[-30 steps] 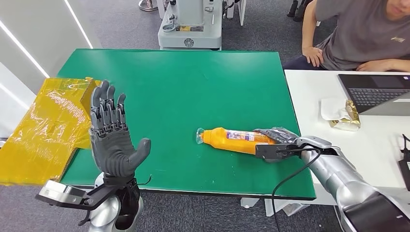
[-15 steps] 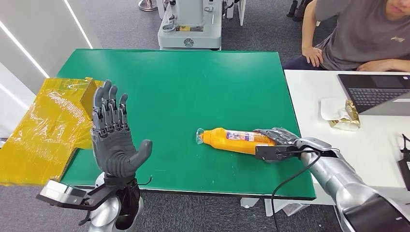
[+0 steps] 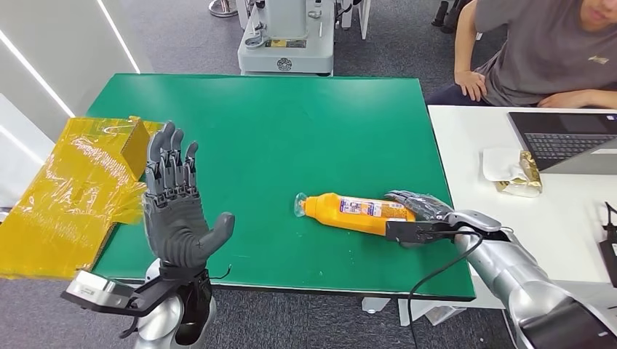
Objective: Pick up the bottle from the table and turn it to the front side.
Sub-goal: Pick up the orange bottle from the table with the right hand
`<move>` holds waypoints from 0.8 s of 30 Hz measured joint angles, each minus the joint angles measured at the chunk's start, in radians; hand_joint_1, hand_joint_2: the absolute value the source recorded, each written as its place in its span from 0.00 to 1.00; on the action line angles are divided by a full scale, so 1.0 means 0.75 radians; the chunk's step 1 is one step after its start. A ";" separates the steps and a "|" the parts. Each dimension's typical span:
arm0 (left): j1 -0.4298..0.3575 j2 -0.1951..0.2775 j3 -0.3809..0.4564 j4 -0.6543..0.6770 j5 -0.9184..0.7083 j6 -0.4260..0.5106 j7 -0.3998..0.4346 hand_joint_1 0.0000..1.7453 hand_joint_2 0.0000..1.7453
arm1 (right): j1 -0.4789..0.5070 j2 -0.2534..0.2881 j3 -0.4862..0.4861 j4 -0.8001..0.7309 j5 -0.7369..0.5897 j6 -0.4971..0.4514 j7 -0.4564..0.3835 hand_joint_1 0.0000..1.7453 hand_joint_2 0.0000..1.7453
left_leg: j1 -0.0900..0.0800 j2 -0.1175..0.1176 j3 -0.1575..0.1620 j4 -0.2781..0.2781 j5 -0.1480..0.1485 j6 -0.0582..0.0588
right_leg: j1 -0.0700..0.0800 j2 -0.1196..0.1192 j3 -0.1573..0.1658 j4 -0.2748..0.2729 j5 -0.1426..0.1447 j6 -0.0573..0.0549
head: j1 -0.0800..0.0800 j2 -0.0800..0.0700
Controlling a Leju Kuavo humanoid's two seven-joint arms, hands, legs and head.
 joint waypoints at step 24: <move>-0.001 -0.003 0.000 0.005 0.014 -0.019 0.000 0.00 1.00 | -0.126 0.105 0.018 -0.031 0.032 0.049 0.011 0.00 1.00 | 0.000 0.000 -0.003 0.000 0.000 0.000 | 0.000 0.001 -0.002 0.001 0.000 0.000 | 0.000 0.000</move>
